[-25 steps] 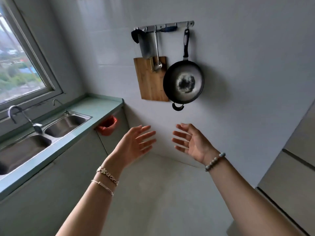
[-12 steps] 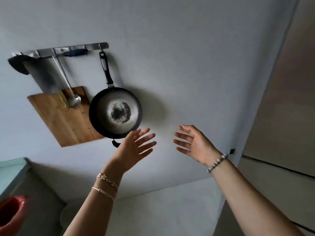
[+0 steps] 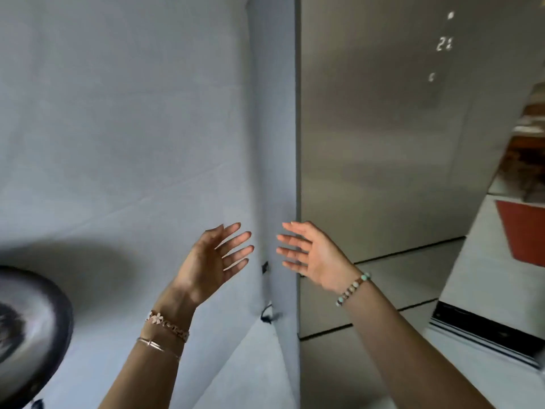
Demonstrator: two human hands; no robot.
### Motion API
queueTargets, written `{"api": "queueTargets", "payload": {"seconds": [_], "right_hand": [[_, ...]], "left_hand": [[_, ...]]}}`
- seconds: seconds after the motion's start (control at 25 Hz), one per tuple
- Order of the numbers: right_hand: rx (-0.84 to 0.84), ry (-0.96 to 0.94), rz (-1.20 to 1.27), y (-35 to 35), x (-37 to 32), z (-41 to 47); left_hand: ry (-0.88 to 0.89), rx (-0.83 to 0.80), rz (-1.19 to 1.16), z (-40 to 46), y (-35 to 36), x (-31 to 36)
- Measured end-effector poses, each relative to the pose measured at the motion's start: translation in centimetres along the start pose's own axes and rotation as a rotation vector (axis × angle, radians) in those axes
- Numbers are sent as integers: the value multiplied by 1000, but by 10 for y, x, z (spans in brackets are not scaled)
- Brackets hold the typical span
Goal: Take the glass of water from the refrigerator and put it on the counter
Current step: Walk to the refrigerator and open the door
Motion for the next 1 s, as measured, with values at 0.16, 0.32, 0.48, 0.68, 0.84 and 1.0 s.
{"api": "queueTargets", "payload": {"seconds": [0.16,0.32,0.48,0.68,0.84,1.0], "right_hand": [[108,-61,12,-40,-32,-7],[122,-116,-4,-55,-54,-3],[123,-162,-23,-44,-68,5],[218,-343,-164,-19,-96,17],[549,-1003,-734,7,-133,14],[672,-1146,-1226,46,-138,33]], "left_hand": [[-53,-151,27,39,61,-4],[-22,-217,13,56,90,3],[-16,-239,20,60,90,19],[-5,-260,32,73,78,44],[-23,-260,66,85,74,59],[-39,-271,67,91,66,65]]}}
Point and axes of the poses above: each hand's wrist, its own z-axis towards the middle knuckle, its own y-axis out of the palm, x = y × z, the point moved 5 cm from there along z, towards the middle knuckle, and after that the axes turned 8 degrees about -y, right-handed, at the moved point
